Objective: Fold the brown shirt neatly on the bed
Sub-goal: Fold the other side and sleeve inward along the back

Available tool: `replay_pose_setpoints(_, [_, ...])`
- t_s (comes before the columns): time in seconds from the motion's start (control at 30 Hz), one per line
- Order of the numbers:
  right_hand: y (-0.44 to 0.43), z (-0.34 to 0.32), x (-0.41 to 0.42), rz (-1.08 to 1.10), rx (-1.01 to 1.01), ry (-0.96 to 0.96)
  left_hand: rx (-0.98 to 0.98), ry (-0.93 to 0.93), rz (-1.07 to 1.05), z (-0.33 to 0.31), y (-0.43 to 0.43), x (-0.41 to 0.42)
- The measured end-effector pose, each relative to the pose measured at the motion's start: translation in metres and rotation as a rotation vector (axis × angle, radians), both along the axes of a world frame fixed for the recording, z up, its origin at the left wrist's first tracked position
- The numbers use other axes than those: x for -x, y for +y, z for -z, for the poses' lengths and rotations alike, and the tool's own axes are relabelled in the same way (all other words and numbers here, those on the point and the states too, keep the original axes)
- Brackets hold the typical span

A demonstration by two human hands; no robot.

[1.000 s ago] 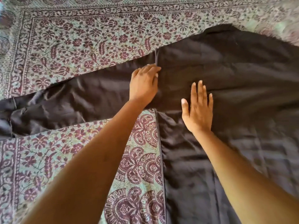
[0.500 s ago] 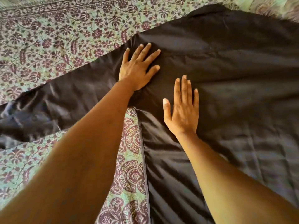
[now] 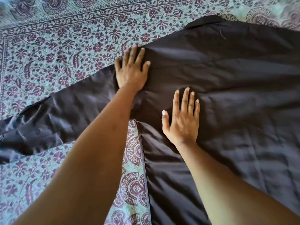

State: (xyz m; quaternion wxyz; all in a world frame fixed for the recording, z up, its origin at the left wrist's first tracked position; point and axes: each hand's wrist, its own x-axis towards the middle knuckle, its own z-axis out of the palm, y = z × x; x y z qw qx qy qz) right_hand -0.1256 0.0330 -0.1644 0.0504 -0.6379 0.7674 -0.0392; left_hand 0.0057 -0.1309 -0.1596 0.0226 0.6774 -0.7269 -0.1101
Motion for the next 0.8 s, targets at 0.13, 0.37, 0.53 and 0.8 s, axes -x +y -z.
replay_pose_setpoints(0.13, [0.000,-0.002,0.000,0.002,-0.006,-0.003,-0.032,-0.011,-0.230,-0.004,0.009,-0.033])
replay_pose_setpoints(0.37, [0.000,-0.003,0.000,-0.001,-0.010,0.005,0.042,0.050,0.124,-0.009,0.091,0.013])
replay_pose_setpoints(0.53, [0.000,-0.002,0.000,-0.012,-0.028,0.025,0.041,-0.030,-0.050,0.001,0.089,-0.089])
replay_pose_setpoints(0.8, [-0.005,-0.016,-0.014,-0.005,-0.030,-0.018,-0.053,-0.019,-0.219,-0.005,0.087,-0.131])
